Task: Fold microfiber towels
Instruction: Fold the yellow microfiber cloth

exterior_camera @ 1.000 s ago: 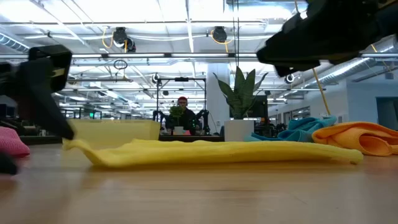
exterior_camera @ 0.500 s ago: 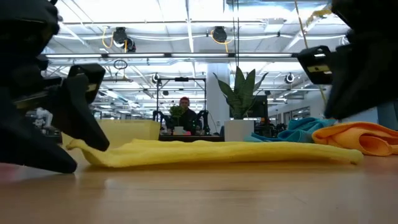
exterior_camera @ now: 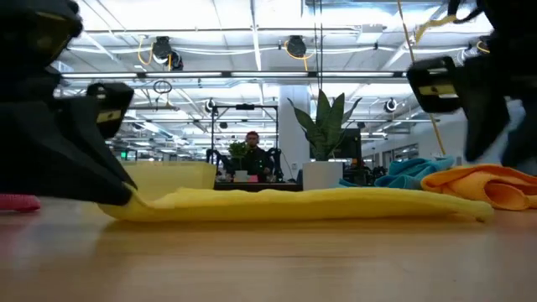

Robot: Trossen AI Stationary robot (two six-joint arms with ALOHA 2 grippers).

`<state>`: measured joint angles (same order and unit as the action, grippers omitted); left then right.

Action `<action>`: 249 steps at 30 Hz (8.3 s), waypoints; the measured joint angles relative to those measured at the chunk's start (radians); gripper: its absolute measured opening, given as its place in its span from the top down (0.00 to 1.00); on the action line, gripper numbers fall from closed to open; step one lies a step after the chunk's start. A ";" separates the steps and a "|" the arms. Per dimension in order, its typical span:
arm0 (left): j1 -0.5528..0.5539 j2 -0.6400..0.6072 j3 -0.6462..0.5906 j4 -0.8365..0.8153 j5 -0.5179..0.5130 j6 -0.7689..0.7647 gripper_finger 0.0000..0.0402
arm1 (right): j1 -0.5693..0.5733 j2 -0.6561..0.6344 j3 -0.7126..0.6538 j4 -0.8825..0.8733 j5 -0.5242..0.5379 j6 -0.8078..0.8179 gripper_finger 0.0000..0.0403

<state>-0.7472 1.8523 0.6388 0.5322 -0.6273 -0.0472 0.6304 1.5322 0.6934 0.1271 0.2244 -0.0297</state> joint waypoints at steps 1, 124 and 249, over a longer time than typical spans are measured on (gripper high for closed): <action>-0.007 0.000 0.001 -0.004 -0.027 0.000 0.96 | -0.007 0.000 0.000 0.030 0.010 -0.012 0.79; 0.393 -0.227 0.003 -0.609 -0.288 -0.306 0.99 | -0.511 0.025 -0.032 -0.090 0.322 0.459 0.87; 0.344 -0.314 0.053 -0.896 0.202 -0.593 0.67 | -0.550 0.144 -0.128 0.248 0.011 0.444 1.00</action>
<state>-0.4031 1.5379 0.6920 -0.3639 -0.4251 -0.6397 0.0804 1.6764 0.5659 0.3749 0.2354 0.4145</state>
